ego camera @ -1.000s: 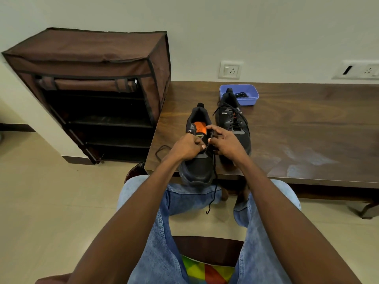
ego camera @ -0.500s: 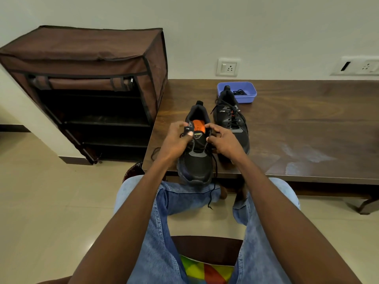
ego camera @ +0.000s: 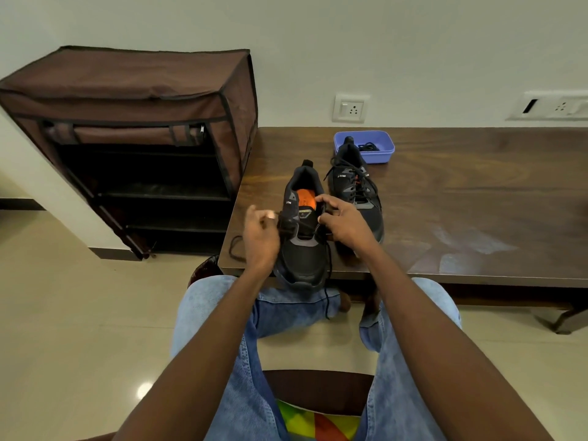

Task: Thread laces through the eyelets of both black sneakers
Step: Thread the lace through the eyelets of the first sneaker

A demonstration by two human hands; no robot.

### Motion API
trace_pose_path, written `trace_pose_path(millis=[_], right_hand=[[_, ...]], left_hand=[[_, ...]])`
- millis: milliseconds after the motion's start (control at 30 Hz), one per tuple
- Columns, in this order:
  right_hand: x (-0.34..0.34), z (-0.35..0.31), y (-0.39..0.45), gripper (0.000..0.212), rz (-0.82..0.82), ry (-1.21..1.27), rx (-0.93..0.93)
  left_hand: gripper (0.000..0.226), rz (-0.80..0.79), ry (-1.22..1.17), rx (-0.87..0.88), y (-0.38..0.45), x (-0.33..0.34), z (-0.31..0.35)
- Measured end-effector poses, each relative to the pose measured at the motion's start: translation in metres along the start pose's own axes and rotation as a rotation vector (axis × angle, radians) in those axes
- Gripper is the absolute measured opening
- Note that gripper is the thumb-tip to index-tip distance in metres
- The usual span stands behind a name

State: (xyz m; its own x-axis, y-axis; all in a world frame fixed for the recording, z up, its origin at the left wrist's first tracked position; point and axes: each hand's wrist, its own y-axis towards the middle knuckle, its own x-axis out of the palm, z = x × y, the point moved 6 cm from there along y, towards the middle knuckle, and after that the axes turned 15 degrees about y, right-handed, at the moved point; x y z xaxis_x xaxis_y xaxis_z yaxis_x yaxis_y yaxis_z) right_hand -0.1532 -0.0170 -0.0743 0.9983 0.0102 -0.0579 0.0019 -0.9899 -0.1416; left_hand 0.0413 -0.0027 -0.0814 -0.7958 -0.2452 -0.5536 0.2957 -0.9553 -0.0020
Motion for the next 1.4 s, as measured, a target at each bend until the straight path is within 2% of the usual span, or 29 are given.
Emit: trace_pose_path(millis=[67, 100, 167, 200, 267, 367, 400, 467, 567, 667, 700, 767, 833, 867, 933, 1000, 1067, 1133, 1200, 1300, 1333, 1400], right_hand=[[-0.002, 0.000, 0.000, 0.039, 0.021, -0.013, 0.006], [-0.003, 0.000, 0.000, 0.039, 0.026, -0.019, 0.009], [-0.003, 0.002, 0.001, 0.040, 0.033, -0.024, 0.015], [-0.002, 0.002, 0.001, 0.040, 0.036, -0.025, 0.019], [-0.001, 0.003, 0.003, 0.039, 0.034, -0.039, 0.021], [0.000, 0.002, 0.003, 0.037, 0.030, -0.078, -0.002], [0.001, 0.001, 0.003, 0.038, 0.023, -0.087, -0.008], [0.001, -0.002, 0.001, 0.040, 0.030, -0.102, -0.012], [0.001, -0.004, -0.003, 0.040, 0.032, -0.083, 0.001], [0.000, 0.002, 0.001, 0.052, 0.029, -0.064, 0.017], [-0.002, 0.007, 0.005, 0.058, 0.031, -0.049, 0.025], [-0.005, 0.012, 0.008, 0.063, 0.036, -0.024, 0.042], [-0.004, 0.007, 0.003, 0.050, 0.037, -0.037, 0.036], [-0.003, 0.002, -0.001, 0.040, 0.037, -0.054, 0.029], [-0.002, -0.002, -0.003, 0.034, 0.037, -0.077, 0.016], [0.001, -0.004, -0.002, 0.034, 0.028, -0.101, 0.015], [0.002, -0.002, -0.001, 0.032, 0.020, -0.128, 0.007], [0.002, -0.001, 0.001, 0.033, 0.014, -0.150, -0.008], [0.002, -0.001, 0.001, 0.036, 0.015, -0.163, -0.015], [0.001, 0.001, 0.004, 0.038, 0.015, -0.167, -0.011], [0.001, 0.003, 0.005, 0.037, 0.013, -0.169, -0.018], [0.002, 0.003, 0.006, 0.036, 0.014, -0.168, -0.017]], left_hand=[[0.021, 0.176, -0.230, -0.268, 0.004, -0.011, -0.025], [0.021, 0.234, -0.269, -0.328, 0.004, -0.016, -0.030], [0.022, 0.275, -0.178, -0.275, 0.003, -0.024, -0.024], [0.026, 0.274, -0.085, -0.178, 0.001, -0.026, -0.016], [0.035, 0.221, 0.140, 0.140, 0.000, -0.022, 0.008], [0.032, -0.024, 0.461, 0.588, -0.005, 0.006, 0.033], [0.030, -0.092, 0.545, 0.672, -0.009, 0.015, 0.037], [0.026, -0.146, 0.636, 0.727, -0.014, 0.025, 0.041], [0.022, -0.108, 0.585, 0.745, -0.014, 0.026, 0.041], [0.016, -0.037, 0.375, 0.689, -0.016, 0.017, 0.033], [0.016, 0.037, 0.279, 0.590, -0.015, 0.009, 0.028], [0.020, 0.262, 0.055, 0.263, -0.007, -0.018, 0.014], [0.022, 0.402, -0.090, -0.014, 0.001, -0.040, -0.002], [0.024, 0.408, -0.068, -0.054, 0.005, -0.045, -0.004], [0.031, 0.345, 0.083, 0.056, 0.010, -0.045, 0.004], [0.035, 0.239, 0.239, 0.319, 0.008, -0.031, 0.021], [0.029, 0.065, 0.410, 0.565, 0.002, -0.006, 0.034], [0.025, -0.100, 0.558, 0.712, -0.006, 0.018, 0.038], [0.021, -0.167, 0.586, 0.750, -0.010, 0.031, 0.037], [0.018, -0.188, 0.450, 0.683, -0.011, 0.029, 0.037], [0.016, -0.155, 0.378, 0.648, -0.011, 0.023, 0.038], [0.013, 0.044, 0.210, 0.482, -0.007, 0.000, 0.031]])
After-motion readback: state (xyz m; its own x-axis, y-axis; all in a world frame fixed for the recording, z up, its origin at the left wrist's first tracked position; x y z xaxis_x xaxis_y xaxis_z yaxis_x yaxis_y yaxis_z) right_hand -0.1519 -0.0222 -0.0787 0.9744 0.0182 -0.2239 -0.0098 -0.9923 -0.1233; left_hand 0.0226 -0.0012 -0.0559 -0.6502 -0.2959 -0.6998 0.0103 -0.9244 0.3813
